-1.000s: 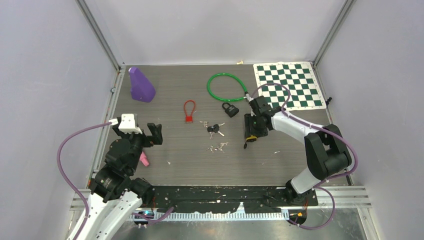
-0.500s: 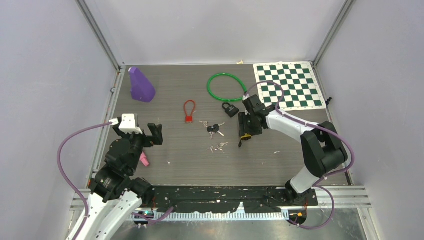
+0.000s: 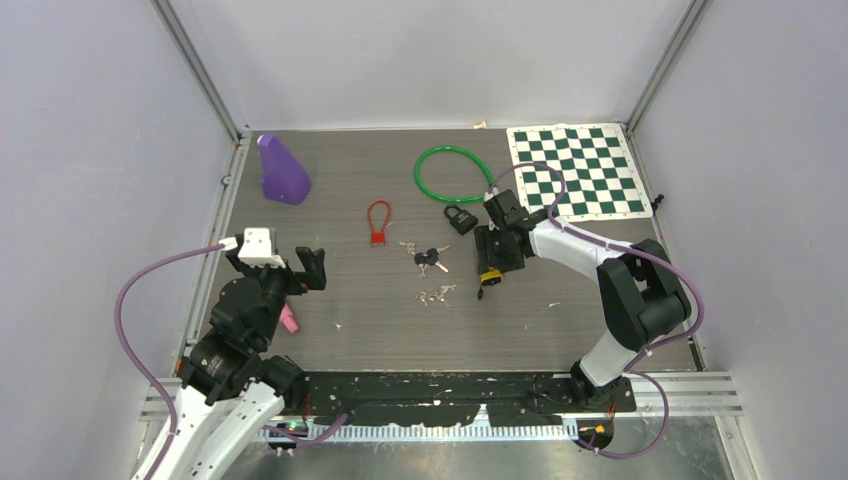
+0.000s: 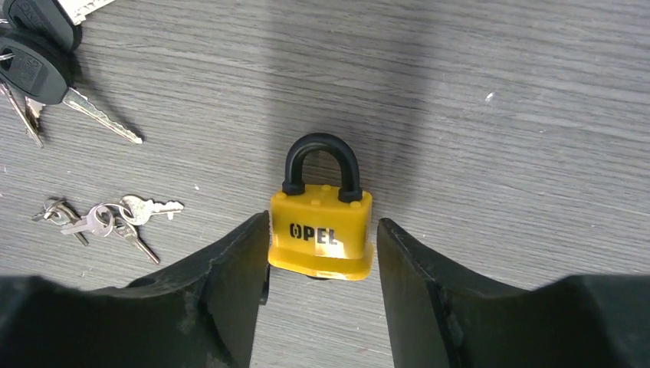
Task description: Unlock with the key
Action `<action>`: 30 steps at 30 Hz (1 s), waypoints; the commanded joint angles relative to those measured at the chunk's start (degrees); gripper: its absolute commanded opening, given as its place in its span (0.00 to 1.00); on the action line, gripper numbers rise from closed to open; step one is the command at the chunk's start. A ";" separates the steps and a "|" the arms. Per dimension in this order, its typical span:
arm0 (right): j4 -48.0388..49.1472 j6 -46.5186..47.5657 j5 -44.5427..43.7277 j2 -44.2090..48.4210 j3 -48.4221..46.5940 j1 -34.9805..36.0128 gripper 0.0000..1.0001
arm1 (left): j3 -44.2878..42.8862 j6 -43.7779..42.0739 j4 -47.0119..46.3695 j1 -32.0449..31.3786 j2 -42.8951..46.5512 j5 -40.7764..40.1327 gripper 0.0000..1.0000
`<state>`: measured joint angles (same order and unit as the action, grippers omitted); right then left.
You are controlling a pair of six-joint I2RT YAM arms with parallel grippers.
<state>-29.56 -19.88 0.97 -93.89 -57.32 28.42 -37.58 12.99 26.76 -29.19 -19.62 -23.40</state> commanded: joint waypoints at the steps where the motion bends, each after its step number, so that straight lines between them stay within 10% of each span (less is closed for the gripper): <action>1: 1.55 -0.01 -0.50 0.84 -1.39 0.39 0.63 | 0.27 -0.71 -2.77 -0.25 0.19 -0.31 1.00; 12: 1.27 1.82 -3.98 7.34 -3.19 3.63 0.82 | 0.31 -0.71 -2.75 -0.25 0.02 -0.28 0.99; 30: 3.52 1.49 -6.88 -7.29 -14.87 19.47 0.54 | 0.41 -0.88 -2.70 -0.25 -0.25 -0.24 1.00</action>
<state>-26.33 -17.96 -3.27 -97.43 -67.37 45.50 -37.56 12.97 26.76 -29.21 -19.62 -23.40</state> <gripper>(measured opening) 0.569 0.994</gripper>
